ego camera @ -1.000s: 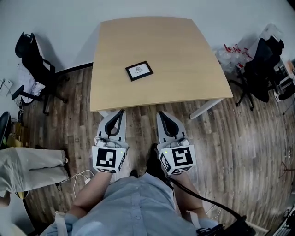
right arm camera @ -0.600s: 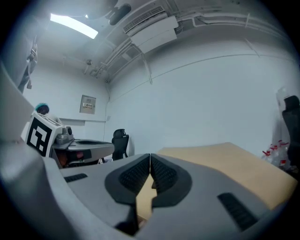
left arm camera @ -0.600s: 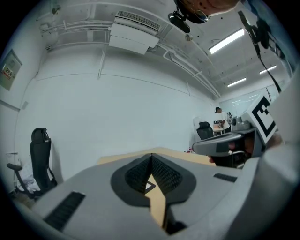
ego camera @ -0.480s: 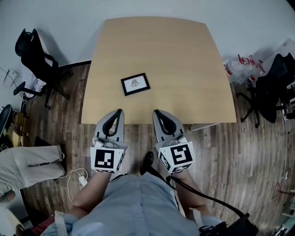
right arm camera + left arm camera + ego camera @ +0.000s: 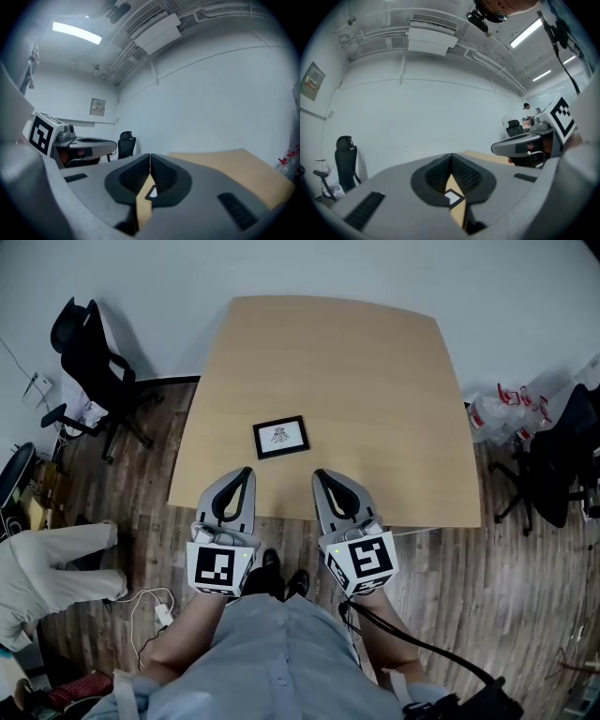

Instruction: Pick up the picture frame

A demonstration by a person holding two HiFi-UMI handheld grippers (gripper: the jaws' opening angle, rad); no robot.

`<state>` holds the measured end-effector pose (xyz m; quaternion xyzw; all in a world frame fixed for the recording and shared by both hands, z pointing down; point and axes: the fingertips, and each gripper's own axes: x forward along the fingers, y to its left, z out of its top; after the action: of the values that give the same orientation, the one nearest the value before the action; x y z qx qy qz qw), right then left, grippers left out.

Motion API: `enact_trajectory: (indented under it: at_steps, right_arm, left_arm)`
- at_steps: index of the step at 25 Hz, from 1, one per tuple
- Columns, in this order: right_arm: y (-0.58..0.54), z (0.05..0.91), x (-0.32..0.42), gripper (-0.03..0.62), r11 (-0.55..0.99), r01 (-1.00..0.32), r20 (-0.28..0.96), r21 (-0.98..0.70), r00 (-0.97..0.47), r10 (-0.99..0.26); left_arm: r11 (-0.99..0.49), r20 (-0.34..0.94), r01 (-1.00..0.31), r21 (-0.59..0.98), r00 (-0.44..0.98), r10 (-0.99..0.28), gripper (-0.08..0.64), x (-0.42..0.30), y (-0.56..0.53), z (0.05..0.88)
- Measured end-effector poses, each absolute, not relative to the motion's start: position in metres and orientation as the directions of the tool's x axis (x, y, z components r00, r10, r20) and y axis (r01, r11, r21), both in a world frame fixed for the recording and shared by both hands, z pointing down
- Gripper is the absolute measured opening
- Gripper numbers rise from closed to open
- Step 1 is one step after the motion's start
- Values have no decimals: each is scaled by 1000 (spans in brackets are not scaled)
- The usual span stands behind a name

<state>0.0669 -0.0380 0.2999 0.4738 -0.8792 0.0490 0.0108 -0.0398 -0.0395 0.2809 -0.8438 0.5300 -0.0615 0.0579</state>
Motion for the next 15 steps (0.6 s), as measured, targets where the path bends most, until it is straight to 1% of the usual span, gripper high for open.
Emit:
enact_trajectory:
  at_steps: [6,9,13,15]
  right_arm:
    - [-61,305,55,2,581,-811,75,-76,-585,-807]
    - [-79,313,53,2,593,-802,97,-69,-597,-797]
    - [-102,322,45,2,634,-773,131,-35,-632,-764]
    - [-117,327,42,2,658,-752,147,-29,-654,-742]
  left_arm:
    - [-409,25,-904,-129,409,-912,0,-45,-59,277]
    - [-408,33,-900,-152,408,-913,0,-49,-77,286]
    - [-399,16,-914,-76,399,-917,0,-48,-107,285]
    - [-395,12,-917,-64,395,-919,0,-48,-124,286]
